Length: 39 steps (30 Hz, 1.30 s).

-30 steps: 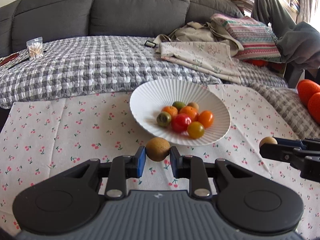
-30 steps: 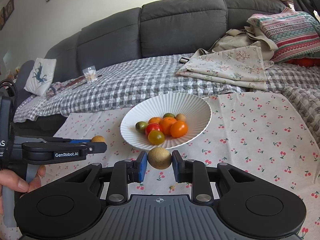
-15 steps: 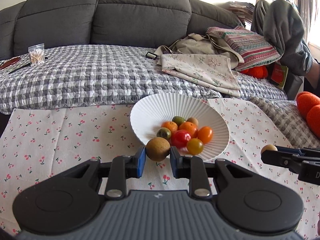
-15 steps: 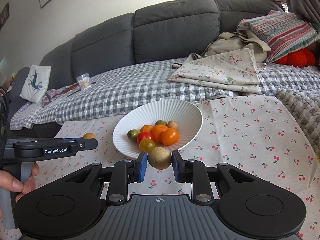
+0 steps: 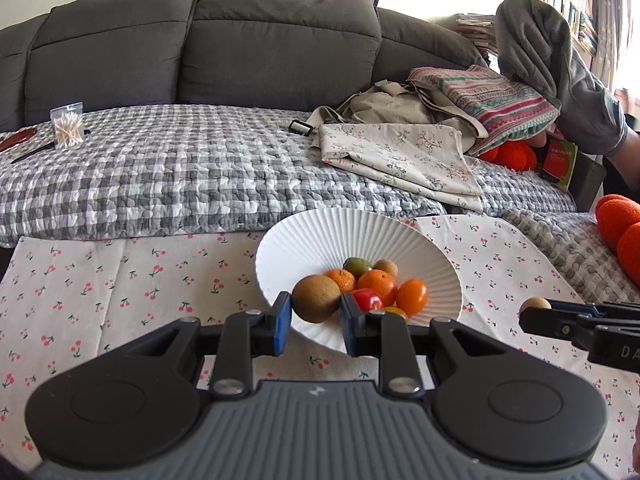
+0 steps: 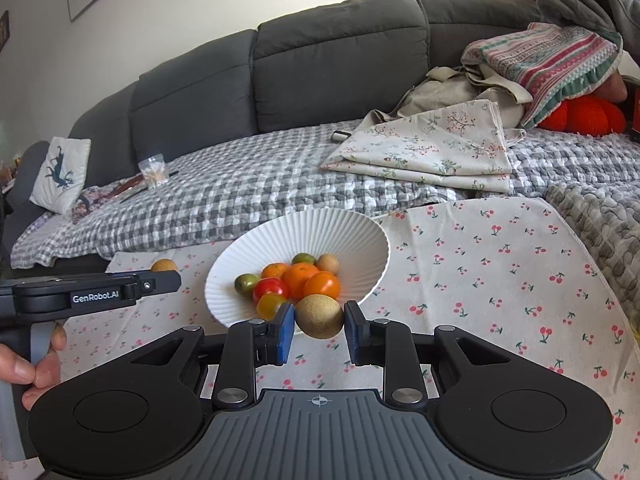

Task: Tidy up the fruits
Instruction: 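Carry both kiwis into the bowl and open both tools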

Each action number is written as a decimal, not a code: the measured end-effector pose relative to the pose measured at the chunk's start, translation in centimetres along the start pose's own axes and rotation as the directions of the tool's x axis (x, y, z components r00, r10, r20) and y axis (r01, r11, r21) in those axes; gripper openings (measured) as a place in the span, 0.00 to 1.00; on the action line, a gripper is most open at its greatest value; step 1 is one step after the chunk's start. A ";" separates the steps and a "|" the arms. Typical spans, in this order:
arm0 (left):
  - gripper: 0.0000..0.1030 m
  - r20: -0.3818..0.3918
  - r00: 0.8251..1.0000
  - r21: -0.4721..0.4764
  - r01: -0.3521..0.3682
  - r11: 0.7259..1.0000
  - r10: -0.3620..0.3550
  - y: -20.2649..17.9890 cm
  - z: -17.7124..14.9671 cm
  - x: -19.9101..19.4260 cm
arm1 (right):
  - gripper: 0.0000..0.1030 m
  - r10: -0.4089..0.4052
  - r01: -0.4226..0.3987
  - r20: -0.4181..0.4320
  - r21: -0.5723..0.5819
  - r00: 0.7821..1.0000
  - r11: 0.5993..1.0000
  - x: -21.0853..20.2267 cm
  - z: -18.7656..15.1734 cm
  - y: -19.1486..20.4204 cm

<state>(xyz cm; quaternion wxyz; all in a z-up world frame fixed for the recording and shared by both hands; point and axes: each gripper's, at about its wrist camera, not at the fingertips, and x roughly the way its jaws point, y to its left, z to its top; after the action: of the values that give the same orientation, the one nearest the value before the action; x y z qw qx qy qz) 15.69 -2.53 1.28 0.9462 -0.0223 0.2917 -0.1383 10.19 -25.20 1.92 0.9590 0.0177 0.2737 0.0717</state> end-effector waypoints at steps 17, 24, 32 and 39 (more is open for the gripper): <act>0.23 -0.014 1.000 0.042 0.002 0.999 -0.001 -0.3 0.5 4.3 | 0.24 -0.016 0.016 -0.018 -0.014 1.000 1.000 4.2 1.7 -1.5; 0.23 -0.040 0.999 0.014 0.005 1.000 -0.005 0.7 0.6 6.5 | 0.24 -0.003 0.002 -0.032 -0.019 0.999 1.000 6.1 1.9 -1.5; 0.24 -0.042 0.999 0.024 0.003 1.000 -0.002 0.6 0.8 8.4 | 0.25 -0.010 0.007 -0.060 -0.055 0.998 0.998 9.5 1.8 -1.1; 0.29 -0.038 0.999 0.023 0.002 1.000 -0.001 0.6 1.0 8.6 | 0.30 0.034 -0.033 -0.045 0.035 0.998 0.999 10.4 1.9 -2.3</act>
<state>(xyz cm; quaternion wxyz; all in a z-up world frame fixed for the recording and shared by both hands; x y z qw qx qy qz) 23.20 -4.41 -2.71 0.9405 -0.0089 0.3081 -0.1429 20.21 -25.91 -2.05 0.9507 0.0372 0.2964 0.0835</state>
